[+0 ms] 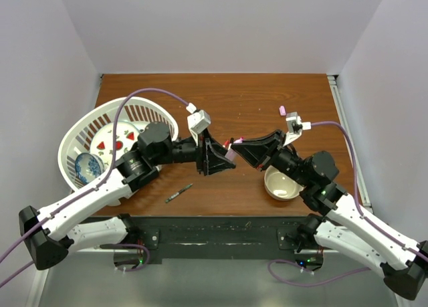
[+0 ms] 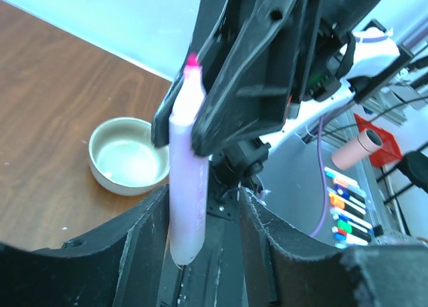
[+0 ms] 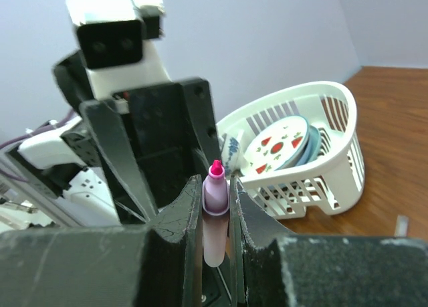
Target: Insert the pens into the pen caps
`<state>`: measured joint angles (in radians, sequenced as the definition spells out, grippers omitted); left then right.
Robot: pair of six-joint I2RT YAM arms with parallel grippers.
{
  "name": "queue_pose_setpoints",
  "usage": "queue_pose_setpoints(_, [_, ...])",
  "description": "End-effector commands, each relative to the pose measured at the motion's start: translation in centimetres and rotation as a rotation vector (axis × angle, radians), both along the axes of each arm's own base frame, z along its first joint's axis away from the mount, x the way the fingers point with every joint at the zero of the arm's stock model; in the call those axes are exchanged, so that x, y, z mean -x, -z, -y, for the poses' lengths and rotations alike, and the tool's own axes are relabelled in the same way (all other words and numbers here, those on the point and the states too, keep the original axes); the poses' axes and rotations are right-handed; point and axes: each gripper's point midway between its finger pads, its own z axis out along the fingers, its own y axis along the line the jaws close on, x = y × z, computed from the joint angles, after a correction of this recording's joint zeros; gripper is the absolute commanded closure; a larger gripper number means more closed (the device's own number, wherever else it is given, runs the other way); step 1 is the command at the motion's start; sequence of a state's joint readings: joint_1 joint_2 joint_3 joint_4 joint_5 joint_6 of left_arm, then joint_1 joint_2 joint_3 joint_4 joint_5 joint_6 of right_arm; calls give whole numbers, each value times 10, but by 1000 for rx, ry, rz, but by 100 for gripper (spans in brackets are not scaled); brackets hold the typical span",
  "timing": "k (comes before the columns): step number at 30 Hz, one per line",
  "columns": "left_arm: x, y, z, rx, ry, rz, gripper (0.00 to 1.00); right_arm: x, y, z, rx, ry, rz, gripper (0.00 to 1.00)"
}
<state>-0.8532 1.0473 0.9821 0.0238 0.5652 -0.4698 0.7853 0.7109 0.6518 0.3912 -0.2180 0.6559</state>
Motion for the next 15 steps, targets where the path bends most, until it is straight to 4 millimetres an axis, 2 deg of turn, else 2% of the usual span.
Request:
queue_pose_setpoints(1, [11,1,4,18,73,-19,51,15,-28,3,-84,-51,76,100])
queue_pose_setpoints(5, [10,-1,6,31,86,-16,53,15,-25,-2,-72,-73,75,100])
queue_pose_setpoints(9, [12,-8,7,58,112,-14,68,14,-20,-9,-52,-97,63,100])
queue_pose_setpoints(11, [11,-10,8,65,117,-21,72,13,-17,-11,-37,-102,64,100])
queue_pose_setpoints(14, [8,-6,7,52,109,-25,100,11,-10,-15,-6,-105,56,100])
queue_pose_setpoints(15, [4,-4,6,47,94,-29,100,9,-6,-15,6,-100,42,100])
